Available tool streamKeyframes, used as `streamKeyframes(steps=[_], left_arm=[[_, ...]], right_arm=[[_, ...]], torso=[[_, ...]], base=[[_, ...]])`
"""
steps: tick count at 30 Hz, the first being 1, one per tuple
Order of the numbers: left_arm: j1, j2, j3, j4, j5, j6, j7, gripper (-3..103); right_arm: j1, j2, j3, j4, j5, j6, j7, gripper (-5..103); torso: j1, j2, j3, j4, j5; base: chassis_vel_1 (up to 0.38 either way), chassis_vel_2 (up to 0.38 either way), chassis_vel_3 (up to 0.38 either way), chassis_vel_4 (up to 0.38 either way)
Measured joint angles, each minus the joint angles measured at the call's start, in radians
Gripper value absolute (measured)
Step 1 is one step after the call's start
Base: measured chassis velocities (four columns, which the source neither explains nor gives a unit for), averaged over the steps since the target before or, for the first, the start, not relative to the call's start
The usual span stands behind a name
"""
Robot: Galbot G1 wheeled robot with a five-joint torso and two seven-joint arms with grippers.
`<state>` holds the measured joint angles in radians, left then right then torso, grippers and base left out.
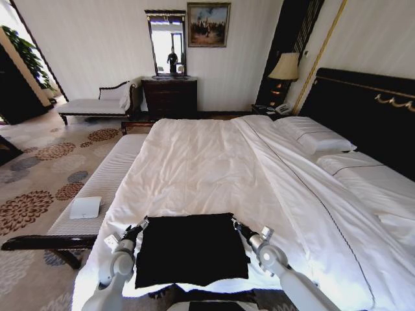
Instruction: Fold the clothes on the bed.
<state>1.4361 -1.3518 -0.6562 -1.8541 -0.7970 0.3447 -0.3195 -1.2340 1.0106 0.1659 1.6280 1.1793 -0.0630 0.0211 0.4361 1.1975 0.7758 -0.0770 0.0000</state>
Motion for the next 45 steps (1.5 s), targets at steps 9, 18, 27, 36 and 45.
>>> streamKeyframes(steps=[9,18,27,36,45], left_arm=[[-0.046,-0.031,0.05,0.032,0.018,0.017,-0.008,98],[-0.094,-0.079,0.084,0.089,0.036,0.013,-0.01,86],[-0.112,-0.101,0.099,0.111,0.043,0.017,-0.008,48],[-0.108,-0.092,0.085,0.123,0.041,0.028,-0.004,35],[-0.11,-0.087,0.081,0.127,0.035,0.026,-0.002,26]], right_arm=[[-0.035,-0.014,0.011,0.071,-0.014,0.011,0.016,0],[-0.046,-0.02,0.018,0.076,-0.028,0.019,0.022,0],[-0.046,-0.038,0.025,0.084,-0.027,0.023,0.023,0],[-0.046,-0.04,0.026,0.088,-0.029,0.026,0.024,0],[-0.047,-0.04,0.028,0.088,-0.034,0.026,0.024,0]], torso=[[0.0,0.0,0.0,-0.0002,0.0],[0.0,0.0,0.0,-0.0001,0.0001],[0.0,0.0,0.0,0.0,0.0001],[0.0,0.0,0.0,0.0,-0.0001],[0.0,0.0,0.0,0.0,-0.0001]], base=[[0.0,0.0,0.0,0.0],[0.0,0.0,0.0,0.0],[0.0,0.0,0.0,0.0],[0.0,0.0,0.0,0.0],[0.0,0.0,0.0,0.0]])
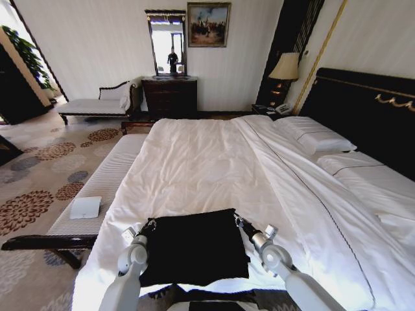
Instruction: Fold the clothes on the bed.
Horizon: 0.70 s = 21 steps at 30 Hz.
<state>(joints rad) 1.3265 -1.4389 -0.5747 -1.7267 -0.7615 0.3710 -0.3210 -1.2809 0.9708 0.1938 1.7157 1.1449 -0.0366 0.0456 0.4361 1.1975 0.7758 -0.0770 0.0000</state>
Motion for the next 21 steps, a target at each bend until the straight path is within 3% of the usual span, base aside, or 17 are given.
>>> streamKeyframes(steps=[7,16,21], left_arm=[[-0.001,0.009,-0.007,-0.012,-0.01,-0.004,0.002,2],[0.018,0.027,-0.02,-0.066,-0.02,-0.013,0.006,0],[0.058,0.054,-0.038,-0.172,-0.032,-0.022,0.017,0]], right_arm=[[-0.001,0.0,0.002,0.003,-0.002,0.002,0.002,0],[-0.024,0.001,0.024,0.067,-0.003,0.03,0.005,0],[-0.092,-0.017,0.106,0.183,-0.001,0.061,-0.014,0]], torso=[[0.0,0.0,0.0,-0.0001,0.0],[0.0,0.0,0.0,0.0,0.0],[0.0,0.0,0.0,0.0,-0.0001]], base=[[0.0,0.0,0.0,0.0],[0.0,0.0,0.0,0.0],[0.0,0.0,0.0,0.0]])
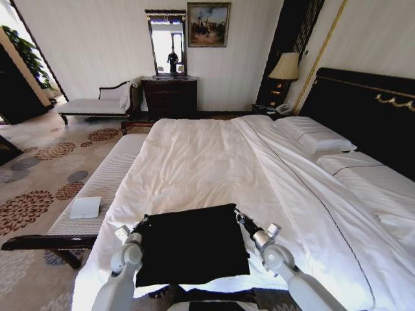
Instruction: Fold the clothes on the bed.
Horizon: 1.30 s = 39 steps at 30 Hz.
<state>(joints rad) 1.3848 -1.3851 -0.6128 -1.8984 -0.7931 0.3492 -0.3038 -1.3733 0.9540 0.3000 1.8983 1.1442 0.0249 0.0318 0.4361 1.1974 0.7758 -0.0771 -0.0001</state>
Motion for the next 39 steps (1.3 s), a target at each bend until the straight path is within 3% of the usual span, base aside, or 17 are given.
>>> streamKeyframes(steps=[12,15,19,25,29,31,32,33,35,37,38,39], left_arm=[[0.038,0.053,-0.06,-0.287,-0.123,0.004,-0.01,0],[0.047,0.078,-0.104,-0.416,-0.193,-0.001,-0.006,0],[0.058,0.092,-0.157,-0.488,-0.25,-0.008,-0.003,0],[0.101,0.113,-0.216,-0.563,-0.284,-0.01,-0.007,0],[0.161,0.115,-0.24,-0.606,-0.277,-0.011,-0.023,0],[0.22,0.116,-0.258,-0.611,-0.26,-0.005,-0.046,0],[0.262,0.123,-0.28,-0.612,-0.26,0.012,-0.062,0],[0.262,0.123,-0.28,-0.612,-0.26,0.012,-0.062,0],[0.332,0.145,-0.334,-0.612,-0.288,0.052,-0.093,0],[0.342,0.174,-0.35,-0.612,-0.306,0.099,-0.129,0],[0.342,0.174,-0.35,-0.612,-0.306,0.099,-0.129,0],[0.323,0.189,-0.337,-0.611,-0.309,0.123,-0.148,0]], right_arm=[[-0.067,-0.036,0.175,0.224,0.083,0.053,-0.052,0],[-0.075,-0.041,0.247,0.317,0.111,0.1,-0.091,0],[-0.105,-0.037,0.293,0.379,0.132,0.121,-0.104,0],[-0.189,-0.011,0.32,0.44,0.072,0.144,-0.095,0],[-0.259,0.01,0.317,0.494,-0.02,0.149,-0.022,0],[-0.328,0.011,0.328,0.569,-0.054,0.131,0.065,0],[-0.366,0.004,0.345,0.598,-0.052,0.099,0.144,0],[-0.366,0.004,0.345,0.598,-0.052,0.099,0.144,0],[-0.395,-0.023,0.368,0.611,-0.004,0.018,0.341,0],[-0.356,-0.055,0.36,0.614,0.01,-0.05,0.49,0],[-0.356,-0.055,0.36,0.614,0.01,-0.05,0.49,0],[-0.326,-0.07,0.35,0.614,0.044,-0.081,0.544,0]], torso=[[0.0,0.0,0.0,-0.0001,-0.0001],[0.0,0.0,0.0,0.0,0.0],[0.0,0.0,0.0,0.0,0.0],[0.0,0.0,0.0,0.0,0.0],[0.0,0.0,0.0,0.0,0.0007],[0.0,0.0,0.0,-0.0001,-0.0001],[0.0,0.0,0.0,-0.0002,-0.0009],[0.0,0.0,0.0,-0.0002,-0.0009],[0.0,0.0,0.0,-0.0002,0.0],[-0.001,0.0,0.0,0.0003,0.0001],[-0.001,0.0,0.0,0.0003,0.0001],[-0.001,0.0,0.0,0.0008,0.0002]], base=[[0.0,0.0,0.0,0.0],[0.0,0.0,0.0,0.0],[0.0,0.0,0.0,0.0],[0.0,0.0,0.0,0.0],[0.0,0.0,0.0,0.0],[0.0,0.0,0.0,0.0],[0.0,0.0,0.0,0.0],[0.0,0.0,0.0,0.0],[0.0,0.0,0.0,0.0],[0.0,0.0,0.0,0.0],[0.0,0.0,0.0,0.0],[0.0,0.0,0.0,0.0]])
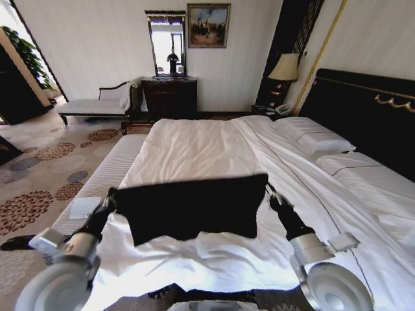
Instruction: Fold the clothes on the bed.
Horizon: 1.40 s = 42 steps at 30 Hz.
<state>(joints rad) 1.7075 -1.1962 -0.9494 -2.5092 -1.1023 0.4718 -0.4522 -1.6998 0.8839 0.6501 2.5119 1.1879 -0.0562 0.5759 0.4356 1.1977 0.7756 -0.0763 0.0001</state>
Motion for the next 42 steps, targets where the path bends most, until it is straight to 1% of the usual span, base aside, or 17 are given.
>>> streamKeyframes(steps=[2,4,5,7,8,9,11,13,14,16,18,21,24,34,38,39,42], left_arm=[[-0.047,0.012,0.043,0.003,0.023,0.018,-0.011,0],[-0.074,0.01,0.07,0.004,0.045,0.018,-0.007,0],[-0.124,0.012,0.117,0.018,0.062,0.019,-0.001,0],[-0.223,0.016,0.208,0.113,0.084,0.018,0.006,0],[-0.271,0.016,0.252,0.175,0.09,0.014,0.013,0],[-0.271,0.016,0.252,0.175,0.09,0.014,0.013,0],[-0.378,0.013,0.339,0.315,0.097,0.005,0.024,0],[-0.485,0.004,0.407,0.462,0.115,-0.017,0.039,0],[-0.485,0.004,0.407,0.462,0.115,-0.017,0.039,0],[-0.591,-0.017,0.463,0.617,0.145,-0.054,0.061,0],[-0.666,-0.038,0.491,0.742,0.166,-0.094,0.087,0],[-0.723,-0.062,0.506,0.848,0.176,-0.131,0.116,0],[-0.775,-0.088,0.51,0.944,0.179,-0.179,0.16,0],[-0.753,-0.091,0.484,1.002,0.171,-0.251,0.268,0],[-0.686,-0.069,0.472,0.944,0.137,-0.267,0.329,0],[-0.686,-0.069,0.472,0.944,0.137,-0.267,0.329,0],[-0.606,-0.049,0.454,0.856,0.112,-0.286,0.391,0]], right_arm=[[0.045,-0.018,-0.038,-0.003,0.055,-0.032,0.035,0],[0.07,-0.021,-0.067,-0.01,0.054,-0.032,0.018,0],[0.121,-0.027,-0.118,-0.059,0.054,-0.028,-0.012,0],[0.242,-0.029,-0.224,-0.187,0.06,-0.009,-0.064,0],[0.306,-0.027,-0.276,-0.247,0.064,0.0,-0.096,0],[0.306,-0.027,-0.276,-0.247,0.064,0.0,-0.096,0],[0.442,-0.013,-0.383,-0.394,0.073,0.012,-0.164,0],[0.559,0.011,-0.482,-0.532,0.075,0.027,-0.223,0],[0.559,0.011,-0.482,-0.532,0.075,0.027,-0.223,0],[0.661,0.044,-0.568,-0.671,0.05,0.062,-0.293,0],[0.728,0.078,-0.618,-0.786,0.013,0.095,-0.338,0],[0.778,0.11,-0.638,-0.888,-0.01,0.125,-0.369,0],[0.822,0.15,-0.638,-1.002,-0.025,0.165,-0.417,0],[0.828,0.168,-0.6,-1.107,-0.003,0.2,-0.553,0],[0.786,0.133,-0.594,-1.074,0.056,0.213,-0.636,0],[0.786,0.133,-0.594,-1.074,0.056,0.213,-0.636,0],[0.714,0.089,-0.584,-0.999,0.072,0.233,-0.719,0]], torso=[[0.0,0.0,0.0,-0.0008,0.0],[0.001,0.0,0.0,-0.001,-0.0004],[0.001,0.0,0.0,-0.0008,-0.0003],[0.0,0.0,0.0,-0.0009,0.001],[0.0,0.0,0.0,-0.0006,0.0],[0.0,0.0,0.0,-0.0006,0.0],[0.0,0.0,0.0,-0.0007,-0.0005],[0.001,-0.001,0.001,-0.0005,0.0002],[0.001,-0.001,0.001,-0.0005,0.0002],[0.001,-0.001,0.001,-0.0006,-0.0006],[0.001,-0.001,0.001,-0.0008,0.0003],[0.001,-0.001,0.001,-0.0008,-0.0007],[0.001,-0.001,0.0,-0.0007,0.0],[0.001,0.0,0.0,-0.0007,0.0],[0.001,0.0,0.0,-0.0007,-0.0001],[0.001,0.0,0.0,-0.0007,-0.0001],[0.0,0.0,0.0,-0.0007,-0.0001]], base=[[0.0,0.0,0.0,0.0],[0.0,0.0,0.0,0.0],[0.0,0.0,0.0,0.0],[0.0,0.0,0.0,0.0],[0.0,0.0,0.0,0.0],[0.0,0.0,0.0,0.0],[0.0,0.0,0.0,0.0],[0.0,0.0,0.0,0.0],[0.0,0.0,0.0,0.0],[0.0,0.0,0.0,0.0],[0.0,0.0,0.0,0.0],[0.0,0.0,0.0,0.0],[0.0,0.0,0.0,0.0],[0.0,0.0,0.0,0.0],[0.0,0.0,0.0,0.0],[0.0,0.0,0.0,0.0],[0.0,0.0,0.0,0.0]])
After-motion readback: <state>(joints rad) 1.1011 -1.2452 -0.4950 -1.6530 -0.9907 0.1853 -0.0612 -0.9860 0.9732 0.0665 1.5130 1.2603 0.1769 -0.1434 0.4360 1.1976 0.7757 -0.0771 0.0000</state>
